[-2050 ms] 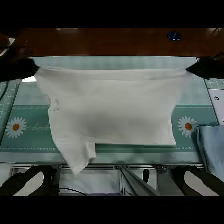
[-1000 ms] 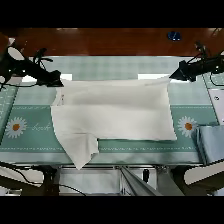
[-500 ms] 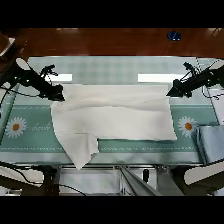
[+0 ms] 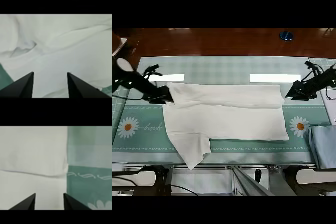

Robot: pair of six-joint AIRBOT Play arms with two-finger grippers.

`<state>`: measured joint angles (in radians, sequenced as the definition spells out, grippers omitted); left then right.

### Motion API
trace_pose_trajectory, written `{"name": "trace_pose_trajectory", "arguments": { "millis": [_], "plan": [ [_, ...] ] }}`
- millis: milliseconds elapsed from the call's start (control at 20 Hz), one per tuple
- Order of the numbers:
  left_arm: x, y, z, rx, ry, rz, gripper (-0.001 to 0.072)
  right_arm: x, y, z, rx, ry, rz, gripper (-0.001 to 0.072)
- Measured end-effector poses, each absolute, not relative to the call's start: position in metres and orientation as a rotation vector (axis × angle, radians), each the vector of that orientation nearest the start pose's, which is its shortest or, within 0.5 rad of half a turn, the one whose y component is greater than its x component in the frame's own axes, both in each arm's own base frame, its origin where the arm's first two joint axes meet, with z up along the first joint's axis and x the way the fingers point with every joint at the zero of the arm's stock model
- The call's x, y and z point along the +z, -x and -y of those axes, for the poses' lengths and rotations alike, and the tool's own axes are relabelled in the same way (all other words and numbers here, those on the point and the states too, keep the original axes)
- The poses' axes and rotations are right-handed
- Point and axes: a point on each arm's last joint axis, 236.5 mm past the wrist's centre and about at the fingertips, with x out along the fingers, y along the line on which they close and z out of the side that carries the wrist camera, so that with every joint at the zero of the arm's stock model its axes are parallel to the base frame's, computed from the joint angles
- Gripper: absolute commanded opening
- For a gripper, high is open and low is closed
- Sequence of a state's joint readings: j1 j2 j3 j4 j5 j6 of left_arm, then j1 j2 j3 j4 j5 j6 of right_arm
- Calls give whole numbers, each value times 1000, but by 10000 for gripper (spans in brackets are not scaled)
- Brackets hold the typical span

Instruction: Fold the shirts.

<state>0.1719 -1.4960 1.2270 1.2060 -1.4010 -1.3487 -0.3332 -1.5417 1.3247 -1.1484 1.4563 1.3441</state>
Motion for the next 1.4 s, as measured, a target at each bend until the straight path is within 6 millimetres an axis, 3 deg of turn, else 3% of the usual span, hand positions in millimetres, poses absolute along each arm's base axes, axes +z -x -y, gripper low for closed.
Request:
{"name": "trace_pose_trajectory", "arguments": {
  "millis": [150,250,350,550,750,1100,1350,1400],
  "plan": [
    [-40,-310,-9,-180,398,-1519,506,-12,-345,41,111,-524,-1380,405],
    [-46,-276,-22,-117,523,-1473,506,-10,-326,31,102,-593,-1290,405],
    [-52,-254,-25,-46,687,-1394,507,-14,-310,11,124,-650,-1221,405],
    [-69,-225,-1,-34,861,-1361,507,-30,-283,-31,196,-688,-1207,405],
    [-81,-201,24,-89,835,-1444,506,-34,-274,-55,243,-706,-1214,405],
    [-92,-183,50,-135,778,-1534,506,-35,-269,-66,245,-750,-1232,405],
    [-103,-174,69,-151,780,-1577,501,-36,-276,-60,193,-787,-1211,405],
    [-105,-172,72,-150,777,-1588,401,-34,-279,-55,173,-805,-1197,405]
  ]
}}
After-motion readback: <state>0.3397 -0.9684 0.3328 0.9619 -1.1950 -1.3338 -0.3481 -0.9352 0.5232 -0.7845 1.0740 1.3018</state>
